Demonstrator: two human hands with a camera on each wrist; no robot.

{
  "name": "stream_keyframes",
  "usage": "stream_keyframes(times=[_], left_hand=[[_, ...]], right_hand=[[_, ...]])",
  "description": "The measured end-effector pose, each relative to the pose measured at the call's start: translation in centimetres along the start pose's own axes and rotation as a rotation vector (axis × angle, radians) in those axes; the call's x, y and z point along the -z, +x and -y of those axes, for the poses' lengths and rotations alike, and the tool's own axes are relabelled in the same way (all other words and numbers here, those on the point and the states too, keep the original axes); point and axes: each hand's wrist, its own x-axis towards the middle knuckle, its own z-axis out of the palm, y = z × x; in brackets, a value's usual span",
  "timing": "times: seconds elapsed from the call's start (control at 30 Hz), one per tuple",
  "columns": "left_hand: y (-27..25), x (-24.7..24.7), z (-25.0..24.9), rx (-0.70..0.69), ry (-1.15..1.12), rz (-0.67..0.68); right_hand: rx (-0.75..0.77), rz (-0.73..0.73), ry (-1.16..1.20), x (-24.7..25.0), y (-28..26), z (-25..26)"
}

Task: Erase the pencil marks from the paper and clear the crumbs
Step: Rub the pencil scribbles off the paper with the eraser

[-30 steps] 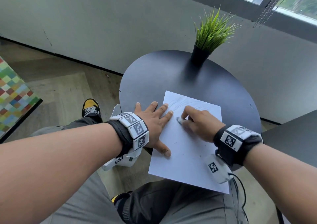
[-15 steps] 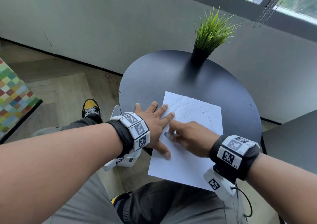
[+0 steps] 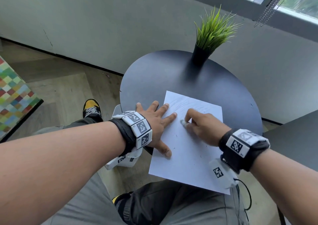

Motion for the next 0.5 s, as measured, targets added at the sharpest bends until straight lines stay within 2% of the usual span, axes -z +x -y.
stream_keyframes(times=[0.1,0.13,0.27,0.37,0.5], left_hand=[[-0.1,-0.1,0.1,0.001,-0.008,0.008],[0.0,0.0,0.1,0.003,-0.008,0.009],[0.0,0.5,-0.2,0.015,0.006,0.034],[-0.1,1.3,-0.5,0.012,0.031,0.044],[0.8,3.1,-1.1,-0.036,0.049,-0.106]], right_hand=[[0.167,0.131,-0.085,-2.2,-1.7,2.2],[0.159,0.122,-0.071,-2.0,-1.7,2.0],[-0.139,-0.039,0.026,0.7,0.4,-1.9],[-0.176,-0.02,-0.002,0.6,0.8,-3.0],[-0.195,0.006,-0.006,1.0,1.0,-2.6]])
